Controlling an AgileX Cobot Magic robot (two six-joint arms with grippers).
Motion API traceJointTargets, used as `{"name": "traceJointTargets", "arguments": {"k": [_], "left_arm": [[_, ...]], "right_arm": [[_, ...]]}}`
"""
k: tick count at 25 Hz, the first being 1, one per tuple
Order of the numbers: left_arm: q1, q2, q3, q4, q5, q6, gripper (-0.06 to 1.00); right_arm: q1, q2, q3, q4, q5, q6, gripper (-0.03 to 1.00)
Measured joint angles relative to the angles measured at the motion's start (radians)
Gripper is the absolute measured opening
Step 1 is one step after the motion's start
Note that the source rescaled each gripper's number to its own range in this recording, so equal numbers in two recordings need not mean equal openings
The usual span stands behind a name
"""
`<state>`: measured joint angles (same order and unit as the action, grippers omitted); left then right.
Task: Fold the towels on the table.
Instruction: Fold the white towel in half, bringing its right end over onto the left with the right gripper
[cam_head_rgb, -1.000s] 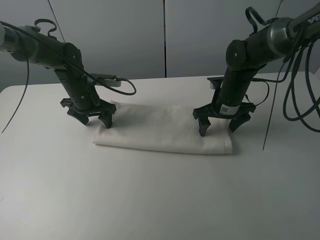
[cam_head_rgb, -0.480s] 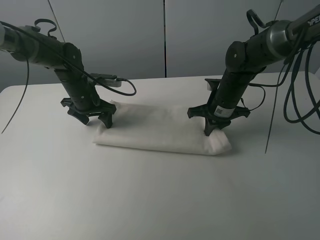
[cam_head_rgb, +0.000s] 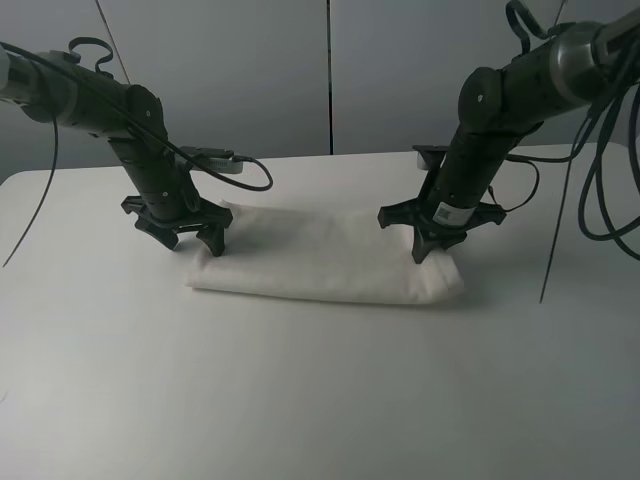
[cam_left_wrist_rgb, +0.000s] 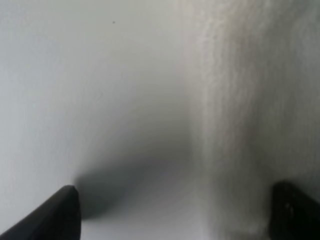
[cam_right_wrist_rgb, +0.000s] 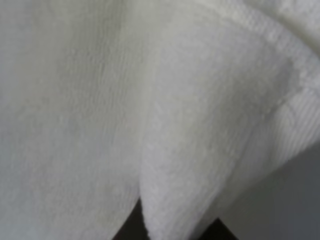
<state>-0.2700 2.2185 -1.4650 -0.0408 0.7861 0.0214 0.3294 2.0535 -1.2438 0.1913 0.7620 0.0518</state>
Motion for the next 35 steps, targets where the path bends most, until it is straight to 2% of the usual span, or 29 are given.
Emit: {"name": "traceJointTargets", "arguments": {"k": [6, 11, 18, 21, 24, 30, 32, 35], "left_arm": [[0.0, 0.0, 0.0, 0.0, 0.004, -0.002, 0.96], [0.0, 0.0, 0.0, -0.016, 0.012, -0.002, 0.96], [0.0, 0.0, 0.0, -0.04, 0.017, -0.002, 0.96], [0.0, 0.0, 0.0, -0.04, 0.018, -0.004, 0.96], [0.0, 0.0, 0.0, -0.04, 0.018, -0.004, 0.96], [0.0, 0.0, 0.0, -0.04, 0.018, -0.004, 0.96], [0.0, 0.0, 0.0, -0.04, 0.018, -0.002, 0.96], [0.0, 0.0, 0.0, -0.04, 0.018, 0.0, 0.96]], "right_arm": [[0.0, -0.099, 0.001, 0.033, 0.044, -0.025, 0.03], [0.002, -0.127, 0.001, 0.011, 0.1, -0.037, 0.03], [0.002, -0.127, 0.001, 0.023, 0.118, -0.042, 0.03], [0.002, -0.128, 0.001, 0.113, 0.134, -0.099, 0.03], [0.0, -0.133, 0.001, 0.267, 0.136, -0.194, 0.03], [0.002, -0.154, 0.001, 0.663, 0.134, -0.433, 0.02], [0.019, -0.154, 0.001, 0.723, 0.106, -0.473, 0.02], [0.072, -0.154, 0.001, 0.747, 0.033, -0.494, 0.02]]}}
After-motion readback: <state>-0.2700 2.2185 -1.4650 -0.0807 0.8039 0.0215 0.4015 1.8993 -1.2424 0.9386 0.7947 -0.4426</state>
